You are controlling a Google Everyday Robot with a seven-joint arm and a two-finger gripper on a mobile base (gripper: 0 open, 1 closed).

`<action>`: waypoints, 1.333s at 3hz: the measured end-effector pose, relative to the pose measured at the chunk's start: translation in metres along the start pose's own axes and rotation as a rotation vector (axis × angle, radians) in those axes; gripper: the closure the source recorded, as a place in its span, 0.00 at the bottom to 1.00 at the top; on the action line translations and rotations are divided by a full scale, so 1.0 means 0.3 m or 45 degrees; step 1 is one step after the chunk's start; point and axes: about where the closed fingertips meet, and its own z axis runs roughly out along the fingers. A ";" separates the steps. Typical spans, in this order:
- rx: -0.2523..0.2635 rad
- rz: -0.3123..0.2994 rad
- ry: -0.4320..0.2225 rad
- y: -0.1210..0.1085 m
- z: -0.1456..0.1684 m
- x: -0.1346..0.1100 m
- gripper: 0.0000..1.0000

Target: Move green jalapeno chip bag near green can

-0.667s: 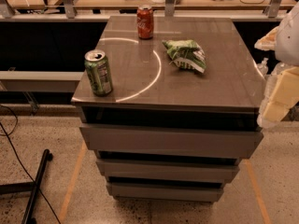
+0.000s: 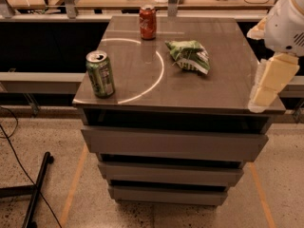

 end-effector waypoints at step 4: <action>0.139 -0.031 -0.216 -0.511 0.361 -0.198 0.00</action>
Offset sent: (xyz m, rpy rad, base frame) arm 0.1639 0.0307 -0.0079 0.0867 -0.1642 0.0802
